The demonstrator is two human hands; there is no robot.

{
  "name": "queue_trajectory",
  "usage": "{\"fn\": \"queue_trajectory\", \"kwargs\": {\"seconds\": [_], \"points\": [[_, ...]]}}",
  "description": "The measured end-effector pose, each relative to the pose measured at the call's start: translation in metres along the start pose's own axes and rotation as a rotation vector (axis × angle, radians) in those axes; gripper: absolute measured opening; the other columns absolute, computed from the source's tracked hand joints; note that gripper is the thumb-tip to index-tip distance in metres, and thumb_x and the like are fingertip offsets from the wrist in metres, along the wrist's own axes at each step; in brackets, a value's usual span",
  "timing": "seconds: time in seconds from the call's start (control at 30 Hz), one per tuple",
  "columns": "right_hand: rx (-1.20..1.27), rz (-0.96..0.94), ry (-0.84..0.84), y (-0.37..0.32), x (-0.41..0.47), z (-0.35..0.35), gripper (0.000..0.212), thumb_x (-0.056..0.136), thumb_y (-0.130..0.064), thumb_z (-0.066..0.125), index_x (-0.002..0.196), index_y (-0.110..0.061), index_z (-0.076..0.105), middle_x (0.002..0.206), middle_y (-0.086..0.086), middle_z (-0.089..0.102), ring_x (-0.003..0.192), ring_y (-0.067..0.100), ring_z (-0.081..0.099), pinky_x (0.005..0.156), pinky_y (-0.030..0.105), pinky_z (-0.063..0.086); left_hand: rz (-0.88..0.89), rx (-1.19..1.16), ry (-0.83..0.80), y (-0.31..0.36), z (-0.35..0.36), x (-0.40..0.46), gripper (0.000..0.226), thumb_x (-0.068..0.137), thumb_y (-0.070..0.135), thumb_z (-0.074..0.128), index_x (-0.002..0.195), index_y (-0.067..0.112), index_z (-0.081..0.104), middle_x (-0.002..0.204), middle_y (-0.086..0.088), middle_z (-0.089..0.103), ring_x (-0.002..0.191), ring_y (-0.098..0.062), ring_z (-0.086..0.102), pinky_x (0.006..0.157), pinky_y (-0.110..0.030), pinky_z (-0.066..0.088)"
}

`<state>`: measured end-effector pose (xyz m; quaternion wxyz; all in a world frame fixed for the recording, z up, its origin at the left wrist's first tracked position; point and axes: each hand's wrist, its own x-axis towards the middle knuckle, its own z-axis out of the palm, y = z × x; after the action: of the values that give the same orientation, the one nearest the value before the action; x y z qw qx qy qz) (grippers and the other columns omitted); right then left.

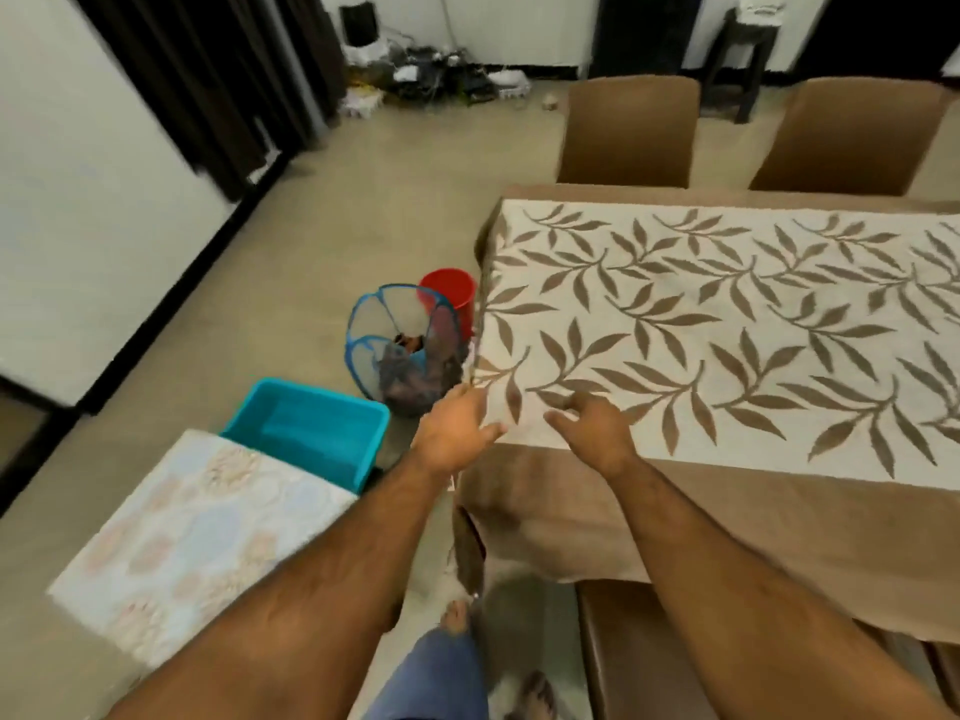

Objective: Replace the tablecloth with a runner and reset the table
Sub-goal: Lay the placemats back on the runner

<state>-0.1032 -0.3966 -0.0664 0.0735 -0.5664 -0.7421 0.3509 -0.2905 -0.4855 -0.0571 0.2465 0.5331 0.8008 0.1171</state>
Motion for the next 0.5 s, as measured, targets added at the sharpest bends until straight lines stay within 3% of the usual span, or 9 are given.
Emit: {"fn": "queue_trajectory", "kwargs": {"seconds": [0.2,0.37,0.5], "points": [[0.106,-0.115,-0.148,-0.077,-0.026,0.064,0.029,0.088,-0.038,0.068,0.100,-0.012,0.073,0.101,0.005,0.072,0.099,0.022,0.065,0.080,0.026,0.043,-0.279,-0.125,0.137,-0.088,-0.039,-0.082,0.061,0.091,0.048,0.060,0.143,0.018,0.045,0.148,-0.005,0.043,0.135,-0.024,0.042,0.113,-0.037,0.034],[0.073,-0.203,-0.279,-0.150,-0.048,0.125,0.030,0.085,-0.040,0.072,0.099,-0.014,0.071,0.097,0.004,0.071,0.095,0.021,0.066,0.087,0.034,0.052,-0.444,-0.220,0.238,-0.169,-0.065,-0.149,0.061,0.091,0.047,0.061,0.143,0.019,0.045,0.147,-0.003,0.045,0.133,-0.022,0.046,0.111,-0.039,0.038],[0.023,-0.217,-0.378,-0.192,-0.069,0.183,0.034,0.084,-0.040,0.072,0.107,-0.016,0.069,0.106,0.002,0.070,0.100,0.021,0.065,0.091,0.036,0.052,-0.597,-0.265,0.266,-0.242,-0.076,-0.202,0.061,0.090,0.050,0.061,0.141,0.022,0.046,0.149,-0.001,0.044,0.133,-0.022,0.046,0.110,-0.038,0.039]]}}
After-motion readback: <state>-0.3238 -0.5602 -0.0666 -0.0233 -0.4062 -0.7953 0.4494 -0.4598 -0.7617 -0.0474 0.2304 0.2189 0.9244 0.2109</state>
